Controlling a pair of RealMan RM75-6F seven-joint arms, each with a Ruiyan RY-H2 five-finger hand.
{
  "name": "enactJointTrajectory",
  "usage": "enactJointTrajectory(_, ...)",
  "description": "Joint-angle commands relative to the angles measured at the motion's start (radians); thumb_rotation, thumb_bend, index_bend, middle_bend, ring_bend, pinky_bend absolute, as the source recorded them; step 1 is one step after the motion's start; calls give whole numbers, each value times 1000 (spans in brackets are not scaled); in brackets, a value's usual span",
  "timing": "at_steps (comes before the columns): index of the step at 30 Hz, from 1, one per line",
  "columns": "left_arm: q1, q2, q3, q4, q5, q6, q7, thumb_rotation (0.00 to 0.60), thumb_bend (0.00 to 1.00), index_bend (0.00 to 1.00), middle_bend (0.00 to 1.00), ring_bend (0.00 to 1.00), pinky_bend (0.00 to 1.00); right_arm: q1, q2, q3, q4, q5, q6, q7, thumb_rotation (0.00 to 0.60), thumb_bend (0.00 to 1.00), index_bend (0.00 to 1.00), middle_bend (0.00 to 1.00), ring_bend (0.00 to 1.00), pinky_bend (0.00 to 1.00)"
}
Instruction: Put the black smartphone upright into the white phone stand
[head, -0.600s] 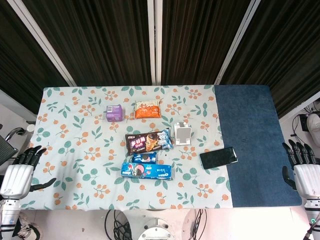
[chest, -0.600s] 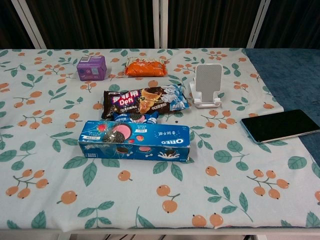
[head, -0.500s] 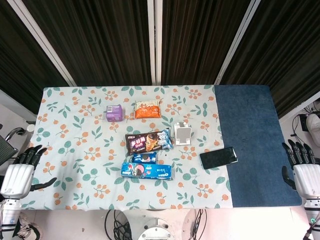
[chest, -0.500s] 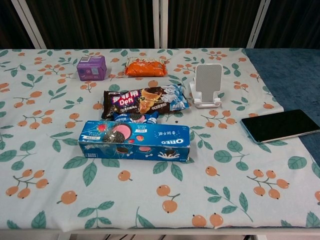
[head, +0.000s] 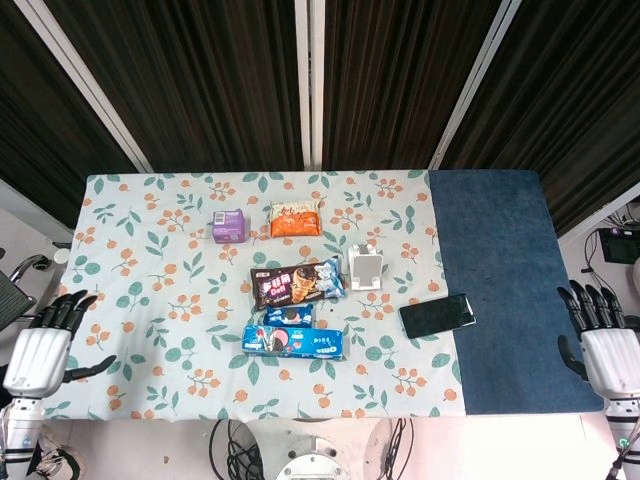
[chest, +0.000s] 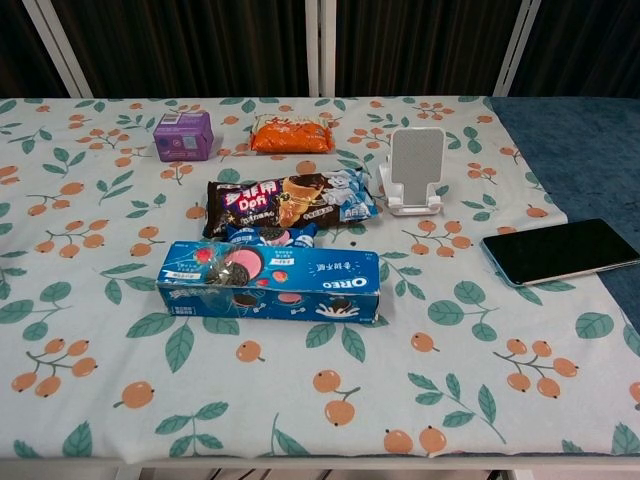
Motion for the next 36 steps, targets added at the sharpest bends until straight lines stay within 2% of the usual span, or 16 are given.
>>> enactJointTrajectory(1, 2, 1, 2, 1, -1, 1, -3, 408, 96, 136, 113, 113, 238, 29, 36, -3, -75, -9, -51, -55, 600, 295, 0, 0, 0, 0)
enactJointTrajectory(6, 6, -1, 4, 6, -7, 1, -6, 404, 95, 135, 113, 113, 238, 87, 106, -1, -234, 12, -173, -193, 600, 219, 0, 0, 0, 0)
enactJointTrajectory(9, 8, -8, 7, 13, -9, -1, -11, 408, 95, 135, 113, 113, 238, 134, 153, 6, -344, 67, -285, -321, 600, 179, 0, 0, 0, 0)
enactJointTrajectory(14, 5, -18, 10, 19, -4, -6, -16, 409, 95, 135, 113, 113, 238, 224, 189, 42, -503, 312, -478, -584, 600, 62, 0, 0, 0, 0)
enactJointTrajectory(17, 4, -20, 10, 25, -3, -6, -25, 409, 95, 136, 113, 113, 238, 273, 154, 56, -513, 415, -511, -708, 600, 59, 0, 0, 0, 0)
enactJointTrajectory(21, 2, -16, 12, 35, -4, -15, -51, 405, 96, 136, 113, 113, 238, 328, 79, 64, -471, 498, -541, -781, 600, 59, 0, 0, 0, 0)
enactJointTrajectory(26, 4, -15, 14, 44, -1, -9, -68, 408, 95, 136, 113, 113, 238, 365, -1, 70, -420, 521, -554, -770, 600, 60, 0, 0, 0, 0)
enactJointTrajectory(36, 6, -16, 14, 62, 0, -5, -90, 408, 96, 136, 113, 113, 238, 426, -75, 59, -387, 580, -582, -777, 600, 62, 0, 0, 0, 0)
